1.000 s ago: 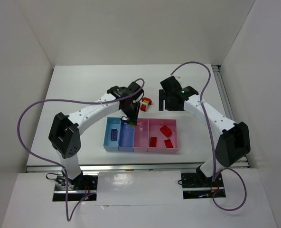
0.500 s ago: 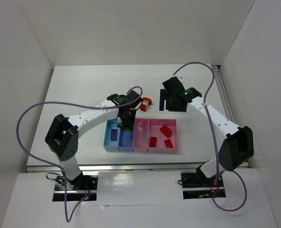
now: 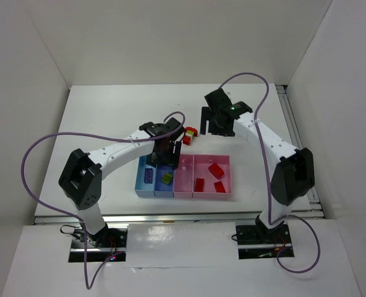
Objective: Sort the legos into containers by color
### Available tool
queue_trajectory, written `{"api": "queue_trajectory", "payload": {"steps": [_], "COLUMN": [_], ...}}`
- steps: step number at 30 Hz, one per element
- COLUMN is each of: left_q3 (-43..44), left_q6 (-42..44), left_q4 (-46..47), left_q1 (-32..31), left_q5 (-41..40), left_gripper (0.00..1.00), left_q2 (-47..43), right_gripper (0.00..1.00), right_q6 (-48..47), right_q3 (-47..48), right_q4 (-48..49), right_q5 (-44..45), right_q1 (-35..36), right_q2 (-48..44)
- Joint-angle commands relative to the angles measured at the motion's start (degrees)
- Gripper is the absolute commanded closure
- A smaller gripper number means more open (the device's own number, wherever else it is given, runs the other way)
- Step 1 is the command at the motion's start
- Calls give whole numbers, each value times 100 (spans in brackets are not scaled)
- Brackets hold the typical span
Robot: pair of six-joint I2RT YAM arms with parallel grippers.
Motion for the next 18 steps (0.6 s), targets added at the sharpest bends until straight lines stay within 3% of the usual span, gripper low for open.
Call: {"api": "queue_trajectory", "payload": {"steps": [1,4,7,8,11,18], "left_q3": [193,491,1395,1954,3010,4227], "left_q6": [88,281,763,1035,1379,1398], "left_q4": [-145,-75,-22,-22,-171,-119], "left_q1": [-27,183,236,236,289,623], "left_q5": [-294,-146,74,75,197,769], "left_gripper": [17,17,13,6,0,0], "left_q2": [-236,-219,263,456,1344,2813], "right_gripper": [12,12,12,12,12,12], "right_q6": [103,402,648,701,832,710], "right_q3": [761,1192,1245,1150,702,120], "right_q4": [-29,-29,120,208,489,587], "right_q5": [-226,-665,-903,-903,-1060,-1272], "right_q1": [-129,-304,-549,-620,-1121,-2141], "right_q2": [603,1070,1071,1010,589,218]}}
